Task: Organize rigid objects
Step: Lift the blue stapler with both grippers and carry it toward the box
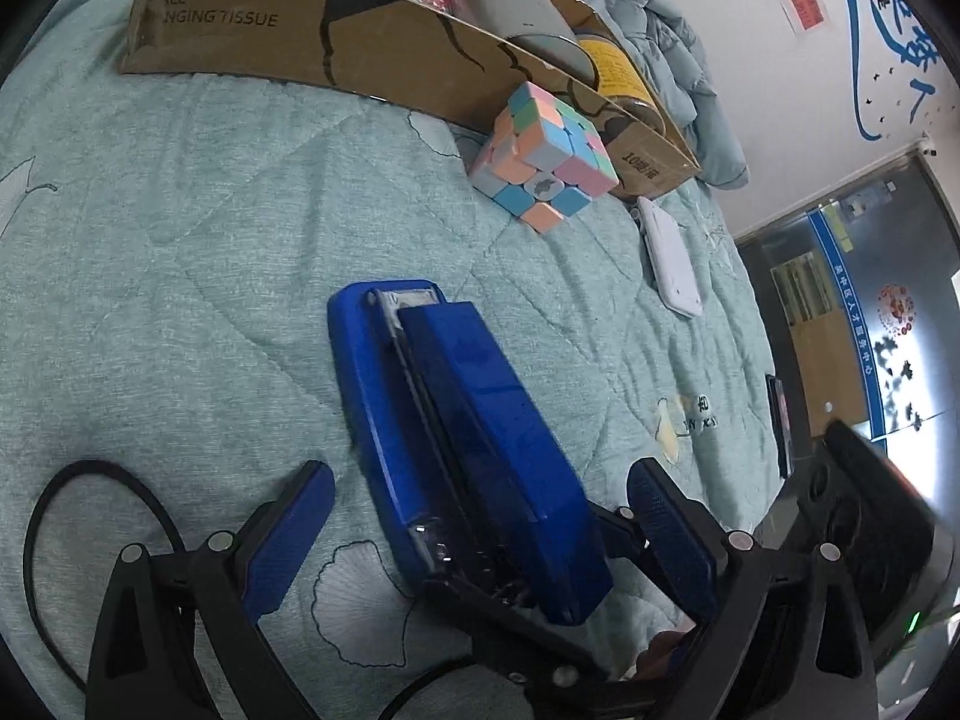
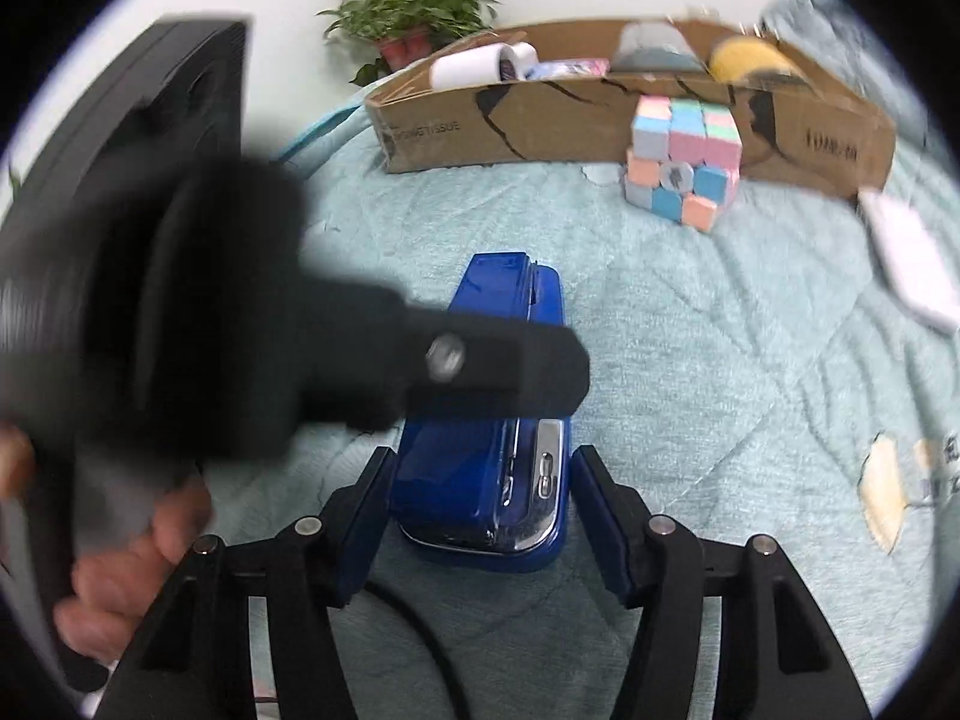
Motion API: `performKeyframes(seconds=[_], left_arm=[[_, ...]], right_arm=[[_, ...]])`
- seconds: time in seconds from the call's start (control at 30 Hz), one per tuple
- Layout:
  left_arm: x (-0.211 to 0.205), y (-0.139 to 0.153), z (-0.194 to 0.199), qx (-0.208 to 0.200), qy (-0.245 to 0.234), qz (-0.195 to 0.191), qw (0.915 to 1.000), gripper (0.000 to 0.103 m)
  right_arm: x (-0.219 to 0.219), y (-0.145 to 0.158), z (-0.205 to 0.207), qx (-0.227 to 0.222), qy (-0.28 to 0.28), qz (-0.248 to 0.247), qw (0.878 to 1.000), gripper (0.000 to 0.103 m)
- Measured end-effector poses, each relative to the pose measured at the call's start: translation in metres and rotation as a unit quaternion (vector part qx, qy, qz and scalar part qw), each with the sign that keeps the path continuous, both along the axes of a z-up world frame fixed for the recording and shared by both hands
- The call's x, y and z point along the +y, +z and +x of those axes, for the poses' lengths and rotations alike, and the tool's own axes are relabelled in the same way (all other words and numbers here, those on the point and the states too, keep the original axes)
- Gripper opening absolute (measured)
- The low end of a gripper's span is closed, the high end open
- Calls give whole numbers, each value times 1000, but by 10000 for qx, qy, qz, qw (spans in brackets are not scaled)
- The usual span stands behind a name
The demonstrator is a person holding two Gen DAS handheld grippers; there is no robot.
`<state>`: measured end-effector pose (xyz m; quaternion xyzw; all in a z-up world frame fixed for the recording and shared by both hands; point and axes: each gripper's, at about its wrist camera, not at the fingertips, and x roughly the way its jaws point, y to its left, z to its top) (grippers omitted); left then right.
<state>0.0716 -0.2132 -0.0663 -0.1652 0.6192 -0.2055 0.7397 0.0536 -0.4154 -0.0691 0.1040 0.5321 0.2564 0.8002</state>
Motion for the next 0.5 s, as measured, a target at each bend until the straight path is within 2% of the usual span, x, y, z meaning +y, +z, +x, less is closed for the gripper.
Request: performKeyframes(seconds=[0.03,0.1,0.17,0.23,0.27,0.5], left_arm=[[-3,0,0,-7,-26,20,10000,96],[-8,-2,0,33,-121,3,9999,88],[-13,-1,-1,-5,-207,151,9997,87],[-16,1,-2,-72,-259,366,9990,74],[-16,1,-2,-82,-254,416,9988,71],[-15,4,-4,-181,-209,455,9986,68]], right_arm=[[-6,-1,7,218,-64,219,9995,55],[-10,-2,10,358,-100,436,9984,54],[-11,-1,12,384,-109,503,9979,54],[-12,-1,14,444,-151,591,9972,54],[-13,-1,16,501,-166,659,9964,54],[-7,2,14,572,-125,742,9955,54]])
